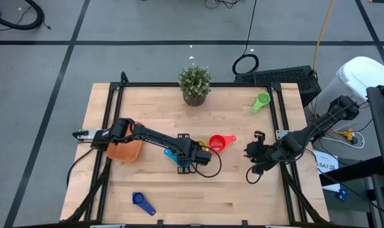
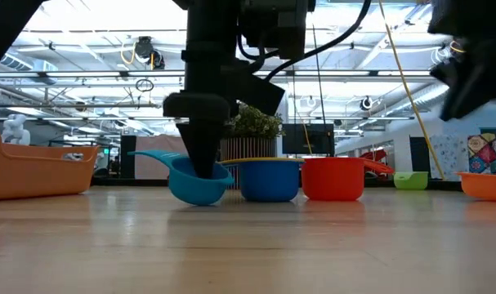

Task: Nest measuring cups in basket
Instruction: Move the light blue measuring cup to the center of the table

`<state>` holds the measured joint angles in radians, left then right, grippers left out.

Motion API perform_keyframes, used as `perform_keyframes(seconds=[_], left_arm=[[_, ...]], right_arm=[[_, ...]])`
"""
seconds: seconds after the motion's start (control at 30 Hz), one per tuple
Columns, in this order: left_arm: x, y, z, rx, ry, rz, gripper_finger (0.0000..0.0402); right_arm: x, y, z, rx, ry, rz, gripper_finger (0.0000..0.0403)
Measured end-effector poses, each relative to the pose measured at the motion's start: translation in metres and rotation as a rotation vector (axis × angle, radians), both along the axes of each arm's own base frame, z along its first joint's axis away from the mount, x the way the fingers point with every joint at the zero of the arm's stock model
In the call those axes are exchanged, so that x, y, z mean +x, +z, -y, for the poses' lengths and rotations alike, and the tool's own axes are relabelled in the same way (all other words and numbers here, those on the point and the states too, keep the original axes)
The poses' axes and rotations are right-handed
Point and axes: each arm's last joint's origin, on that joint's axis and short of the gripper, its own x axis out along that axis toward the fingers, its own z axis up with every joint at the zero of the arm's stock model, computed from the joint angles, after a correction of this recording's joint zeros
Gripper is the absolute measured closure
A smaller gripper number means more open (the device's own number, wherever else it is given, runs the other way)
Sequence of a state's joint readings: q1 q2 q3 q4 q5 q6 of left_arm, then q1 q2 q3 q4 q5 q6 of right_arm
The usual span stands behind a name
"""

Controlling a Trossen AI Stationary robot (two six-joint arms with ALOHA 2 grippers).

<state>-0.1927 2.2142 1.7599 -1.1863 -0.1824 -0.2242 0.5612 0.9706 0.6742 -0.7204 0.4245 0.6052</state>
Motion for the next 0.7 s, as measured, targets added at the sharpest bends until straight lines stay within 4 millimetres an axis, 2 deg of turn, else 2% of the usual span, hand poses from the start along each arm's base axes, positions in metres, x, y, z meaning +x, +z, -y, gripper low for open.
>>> perform_keyframes(seconds=[0.17, 0.4, 0.5, 0.7], left_arm=[[-0.001, 0.000, 0.006, -0.022, -0.002, -0.001, 0.0389], [-0.002, 0.001, 0.011, -0.026, 0.004, 0.007, 0.0390], [-0.002, 0.001, 0.012, -0.034, 0.023, 0.012, 0.0361], [0.000, 0.001, 0.015, -0.056, 0.029, 0.034, 0.0271]], right_arm=[[0.001, 0.022, 0.019, -0.148, -0.137, -0.031, 0.0312], [-0.009, 0.043, 0.059, -0.357, -0.496, -0.104, 0.0312], [-0.009, 0.043, 0.072, -0.344, -0.554, -0.149, 0.0312], [-0.009, 0.045, 0.086, -0.334, -0.604, -0.177, 0.0300]])
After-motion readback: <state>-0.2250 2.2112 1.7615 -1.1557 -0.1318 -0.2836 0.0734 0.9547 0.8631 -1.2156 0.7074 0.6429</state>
